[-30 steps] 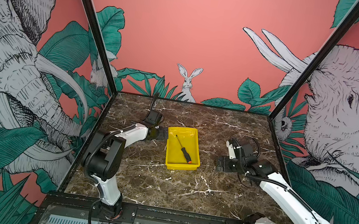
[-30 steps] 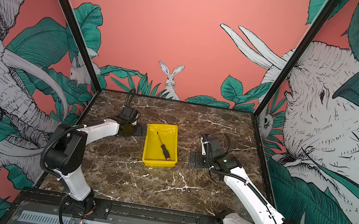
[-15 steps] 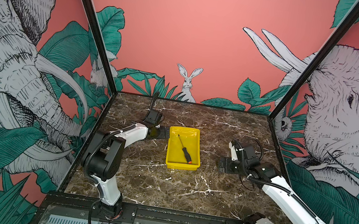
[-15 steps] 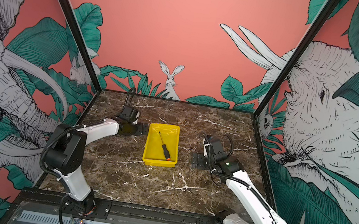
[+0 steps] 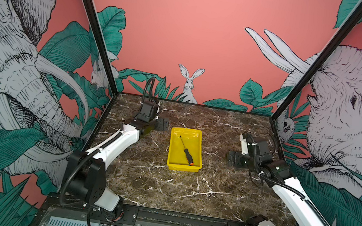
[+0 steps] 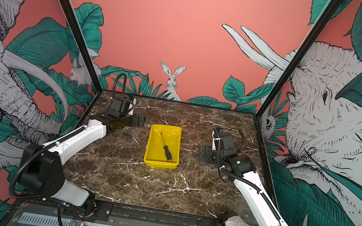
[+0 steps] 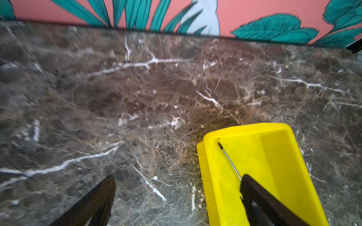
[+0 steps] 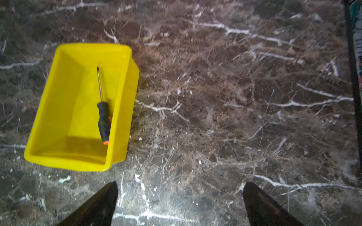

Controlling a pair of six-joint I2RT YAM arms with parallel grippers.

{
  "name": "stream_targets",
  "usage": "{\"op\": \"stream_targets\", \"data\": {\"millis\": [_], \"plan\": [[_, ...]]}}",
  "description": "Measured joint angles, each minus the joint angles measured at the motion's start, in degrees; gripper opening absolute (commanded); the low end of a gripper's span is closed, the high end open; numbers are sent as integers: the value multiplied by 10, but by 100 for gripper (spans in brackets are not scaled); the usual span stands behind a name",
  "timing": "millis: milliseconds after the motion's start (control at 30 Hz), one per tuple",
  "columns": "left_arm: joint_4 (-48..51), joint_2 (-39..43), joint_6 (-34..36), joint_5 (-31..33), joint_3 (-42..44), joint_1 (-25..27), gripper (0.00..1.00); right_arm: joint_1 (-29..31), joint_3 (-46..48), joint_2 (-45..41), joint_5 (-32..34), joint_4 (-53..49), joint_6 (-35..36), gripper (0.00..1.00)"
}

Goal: Put the screwdriver in the bin

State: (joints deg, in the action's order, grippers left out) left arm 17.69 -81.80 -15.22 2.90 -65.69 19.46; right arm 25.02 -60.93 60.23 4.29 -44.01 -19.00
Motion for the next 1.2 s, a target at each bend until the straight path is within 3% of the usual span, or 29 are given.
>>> {"op": "stream_targets", "data": {"millis": [133, 267, 400, 567, 733, 900, 1000, 1200], "plan": [[-26, 73, 40, 56, 17, 0, 100, -33, -43, 33, 0, 13, 35, 99], [-132, 149, 73, 118, 126, 0, 100, -45, -46, 42, 26, 46, 63, 99], [-259, 159, 130, 126, 247, 0, 100, -57, -46, 38, 31, 68, 103, 99], [-290, 139, 167, 106, 280, -22, 100, -63, -7, 17, 50, 120, 146, 99], [-329, 145, 172, 66, 285, -80, 100, -63, 138, -57, 101, 254, 177, 99], [-401, 154, 200, 89, 351, -108, 100, -63, 295, -107, 134, 413, 223, 99], [-428, 152, 215, 103, 394, -118, 100, -69, 329, -75, 160, 495, 247, 99], [-502, 130, 219, 127, 460, -125, 100, -96, 365, 85, 181, 691, 276, 99]]}}
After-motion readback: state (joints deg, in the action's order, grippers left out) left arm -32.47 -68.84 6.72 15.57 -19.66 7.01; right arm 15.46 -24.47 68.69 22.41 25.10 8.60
